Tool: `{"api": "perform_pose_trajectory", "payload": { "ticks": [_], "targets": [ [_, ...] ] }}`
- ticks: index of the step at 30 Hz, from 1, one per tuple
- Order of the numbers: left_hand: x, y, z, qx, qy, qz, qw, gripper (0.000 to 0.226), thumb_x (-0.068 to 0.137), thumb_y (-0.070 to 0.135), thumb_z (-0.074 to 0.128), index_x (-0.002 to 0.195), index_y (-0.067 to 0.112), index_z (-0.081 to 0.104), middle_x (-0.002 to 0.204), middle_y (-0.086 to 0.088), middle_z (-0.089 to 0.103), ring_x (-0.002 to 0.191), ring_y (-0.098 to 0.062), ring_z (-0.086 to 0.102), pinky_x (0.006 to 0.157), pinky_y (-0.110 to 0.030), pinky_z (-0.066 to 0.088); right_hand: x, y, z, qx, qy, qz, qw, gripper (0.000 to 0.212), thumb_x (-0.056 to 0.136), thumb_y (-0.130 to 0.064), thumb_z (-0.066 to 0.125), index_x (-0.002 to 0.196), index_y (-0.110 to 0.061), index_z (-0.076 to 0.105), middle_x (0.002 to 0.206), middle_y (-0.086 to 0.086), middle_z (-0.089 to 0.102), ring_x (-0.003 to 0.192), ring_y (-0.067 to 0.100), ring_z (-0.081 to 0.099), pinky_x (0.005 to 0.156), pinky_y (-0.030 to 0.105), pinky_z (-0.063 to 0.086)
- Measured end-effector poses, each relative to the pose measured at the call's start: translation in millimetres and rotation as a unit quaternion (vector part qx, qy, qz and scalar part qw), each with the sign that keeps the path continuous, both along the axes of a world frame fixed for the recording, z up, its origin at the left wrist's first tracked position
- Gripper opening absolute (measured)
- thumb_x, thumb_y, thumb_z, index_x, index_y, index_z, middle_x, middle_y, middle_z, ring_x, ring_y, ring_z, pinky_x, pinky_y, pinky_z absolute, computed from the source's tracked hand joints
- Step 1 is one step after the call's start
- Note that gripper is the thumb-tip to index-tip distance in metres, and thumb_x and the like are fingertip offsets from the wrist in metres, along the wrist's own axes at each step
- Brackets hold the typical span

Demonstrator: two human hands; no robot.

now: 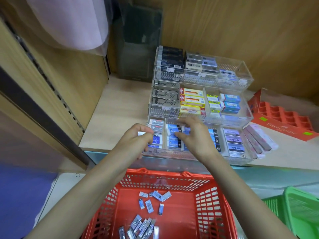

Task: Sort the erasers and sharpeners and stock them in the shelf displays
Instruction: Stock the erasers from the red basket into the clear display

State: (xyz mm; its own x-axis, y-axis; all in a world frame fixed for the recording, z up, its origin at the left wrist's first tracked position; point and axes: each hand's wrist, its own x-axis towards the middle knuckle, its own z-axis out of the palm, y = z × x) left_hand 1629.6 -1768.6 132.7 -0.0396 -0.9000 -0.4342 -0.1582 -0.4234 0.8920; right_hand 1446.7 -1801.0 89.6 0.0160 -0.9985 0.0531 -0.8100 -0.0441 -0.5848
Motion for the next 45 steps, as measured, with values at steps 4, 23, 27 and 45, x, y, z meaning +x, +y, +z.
{"api": "perform_pose_trajectory", "payload": {
  "ticks": [4, 23, 27, 45],
  "targets": [
    [-5, -1, 1, 0.022, 0.094, 0.053, 0.994, 0.032, 0.086, -0.01, 0.034, 0.084, 0.013, 0.058, 0.075, -0.006, 0.05, 0.069, -0.017, 0.054, 0.054, -0.026, 0.046, 2, 3, -6, 0.0, 0.068, -0.029, 0.997, 0.022, 0.083, -0.012, 0.066, 0.104, -0.008, 0.062, 0.098, 0.012, 0.06, 0.091, 0.03, 0.056, 0.071, 0.031, 0.037],
    [-14, 1, -8, -0.029, 0.197, 0.062, 0.978, 0.013, 0.09, 0.0, 0.055, 0.092, 0.012, 0.061, 0.067, 0.001, 0.066, 0.053, -0.003, 0.055, 0.046, -0.012, 0.038, 34, 54, 16, -0.058, -0.199, 0.022, 0.978, 0.028, 0.08, -0.023, 0.073, 0.102, -0.032, 0.058, 0.096, -0.013, 0.059, 0.084, 0.003, 0.053, 0.071, 0.011, 0.04],
    [-21, 3, -13, 0.0, 0.196, 0.023, 0.98, 0.012, 0.09, 0.003, 0.057, 0.095, 0.012, 0.063, 0.068, 0.001, 0.062, 0.059, -0.005, 0.054, 0.049, -0.014, 0.036, 23, 57, 11, -0.098, -0.176, 0.046, 0.978, 0.021, 0.08, -0.021, 0.072, 0.1, -0.023, 0.066, 0.085, -0.018, 0.056, 0.08, -0.002, 0.054, 0.071, 0.008, 0.04],
    [-12, 3, -30, -0.216, -0.434, -0.159, 0.86, 0.05, 0.089, 0.041, 0.059, 0.135, 0.028, 0.044, 0.136, 0.013, 0.043, 0.116, -0.018, 0.052, 0.083, -0.03, 0.042, 5, 22, -7, -0.021, 0.053, 0.034, 0.998, 0.025, 0.086, -0.009, 0.063, 0.111, -0.011, 0.068, 0.111, 0.007, 0.057, 0.098, 0.023, 0.057, 0.077, 0.019, 0.033]
  ]
}}
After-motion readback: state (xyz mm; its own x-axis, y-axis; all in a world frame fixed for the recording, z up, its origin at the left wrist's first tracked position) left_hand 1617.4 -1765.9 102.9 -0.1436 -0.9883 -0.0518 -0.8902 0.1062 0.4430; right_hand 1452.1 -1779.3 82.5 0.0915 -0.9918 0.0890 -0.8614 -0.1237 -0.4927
